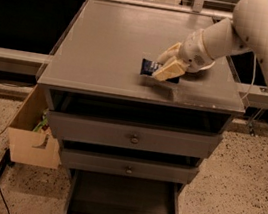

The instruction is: Pick rxbar blueberry from bottom drawer and place on counter

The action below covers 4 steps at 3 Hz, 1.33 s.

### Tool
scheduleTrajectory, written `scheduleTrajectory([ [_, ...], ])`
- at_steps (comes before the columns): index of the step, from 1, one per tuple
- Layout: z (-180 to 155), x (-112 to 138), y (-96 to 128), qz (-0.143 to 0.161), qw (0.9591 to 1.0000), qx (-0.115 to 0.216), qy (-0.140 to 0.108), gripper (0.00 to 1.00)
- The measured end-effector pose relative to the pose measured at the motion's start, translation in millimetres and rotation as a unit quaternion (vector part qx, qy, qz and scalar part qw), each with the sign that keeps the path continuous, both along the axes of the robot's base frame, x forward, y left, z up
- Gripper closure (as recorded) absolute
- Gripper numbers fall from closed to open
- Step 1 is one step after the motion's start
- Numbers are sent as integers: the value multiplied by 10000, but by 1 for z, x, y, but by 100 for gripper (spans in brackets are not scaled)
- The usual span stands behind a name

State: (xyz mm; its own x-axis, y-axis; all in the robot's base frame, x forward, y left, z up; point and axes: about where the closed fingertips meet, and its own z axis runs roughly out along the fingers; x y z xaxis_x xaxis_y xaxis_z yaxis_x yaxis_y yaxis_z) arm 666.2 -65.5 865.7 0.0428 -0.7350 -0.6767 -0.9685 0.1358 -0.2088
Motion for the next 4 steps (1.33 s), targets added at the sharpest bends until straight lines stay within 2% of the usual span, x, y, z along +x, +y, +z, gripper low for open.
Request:
scheduleTrajectory([
  [2,-38,11,-3,-233,9981,225,519,100],
  [3,-39,11,-3,-226,9979,246,553,100],
  [4,-39,11,-3,-226,9979,246,553,73],
])
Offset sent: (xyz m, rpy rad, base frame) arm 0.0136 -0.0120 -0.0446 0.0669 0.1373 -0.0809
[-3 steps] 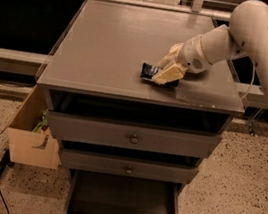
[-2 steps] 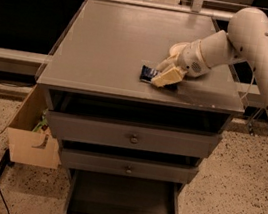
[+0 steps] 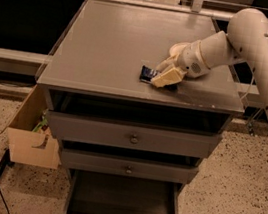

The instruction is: Pick rxbar blueberry from bottom drawer and place on counter

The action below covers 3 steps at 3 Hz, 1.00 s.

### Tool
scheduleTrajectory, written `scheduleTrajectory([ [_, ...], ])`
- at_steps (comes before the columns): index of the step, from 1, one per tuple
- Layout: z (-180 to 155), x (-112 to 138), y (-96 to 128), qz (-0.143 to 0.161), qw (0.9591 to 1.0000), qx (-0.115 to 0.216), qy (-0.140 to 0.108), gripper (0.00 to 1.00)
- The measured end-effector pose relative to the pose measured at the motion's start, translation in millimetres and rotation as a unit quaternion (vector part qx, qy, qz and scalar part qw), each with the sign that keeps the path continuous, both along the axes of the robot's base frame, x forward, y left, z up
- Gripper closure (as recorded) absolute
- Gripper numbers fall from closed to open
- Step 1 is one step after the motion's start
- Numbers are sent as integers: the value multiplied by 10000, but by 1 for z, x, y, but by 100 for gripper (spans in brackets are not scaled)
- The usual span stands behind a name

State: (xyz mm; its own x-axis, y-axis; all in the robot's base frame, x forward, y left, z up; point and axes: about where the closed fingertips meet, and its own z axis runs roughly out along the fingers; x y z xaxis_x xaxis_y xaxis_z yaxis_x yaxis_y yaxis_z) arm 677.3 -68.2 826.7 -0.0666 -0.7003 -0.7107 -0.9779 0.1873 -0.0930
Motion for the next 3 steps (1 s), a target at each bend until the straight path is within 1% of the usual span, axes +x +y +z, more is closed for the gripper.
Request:
scheduleTrajectory([
  [1,0,0,0,0,10000,-1,1,50],
  [2,3,0,7,24,10000,-48,77,19],
  [3,3,0,7,25,10000,-48,77,0],
])
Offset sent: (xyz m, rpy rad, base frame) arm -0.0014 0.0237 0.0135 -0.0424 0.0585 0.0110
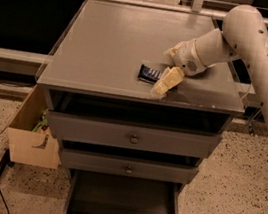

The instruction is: Pick rxbar blueberry from bottom drawer and place on counter

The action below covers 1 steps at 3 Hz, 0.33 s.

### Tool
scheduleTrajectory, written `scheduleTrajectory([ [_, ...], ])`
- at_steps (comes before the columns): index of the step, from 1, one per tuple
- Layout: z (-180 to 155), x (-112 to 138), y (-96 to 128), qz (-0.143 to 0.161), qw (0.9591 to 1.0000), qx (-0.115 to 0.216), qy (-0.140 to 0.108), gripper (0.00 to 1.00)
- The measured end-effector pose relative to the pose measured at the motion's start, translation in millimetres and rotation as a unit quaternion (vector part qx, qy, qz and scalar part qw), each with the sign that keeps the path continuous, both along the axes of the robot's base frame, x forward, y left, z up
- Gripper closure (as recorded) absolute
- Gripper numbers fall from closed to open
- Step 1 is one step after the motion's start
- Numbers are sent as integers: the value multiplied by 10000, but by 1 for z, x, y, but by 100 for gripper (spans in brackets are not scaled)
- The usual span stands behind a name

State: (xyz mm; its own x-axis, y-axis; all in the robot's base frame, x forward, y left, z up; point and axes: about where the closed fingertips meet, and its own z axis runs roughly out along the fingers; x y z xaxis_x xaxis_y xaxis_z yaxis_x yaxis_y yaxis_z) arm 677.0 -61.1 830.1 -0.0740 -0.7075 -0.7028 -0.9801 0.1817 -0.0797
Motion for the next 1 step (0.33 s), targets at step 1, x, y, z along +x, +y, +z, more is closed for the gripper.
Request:
scheduleTrajectory([
  [1,0,0,0,0,10000,0,0,0],
])
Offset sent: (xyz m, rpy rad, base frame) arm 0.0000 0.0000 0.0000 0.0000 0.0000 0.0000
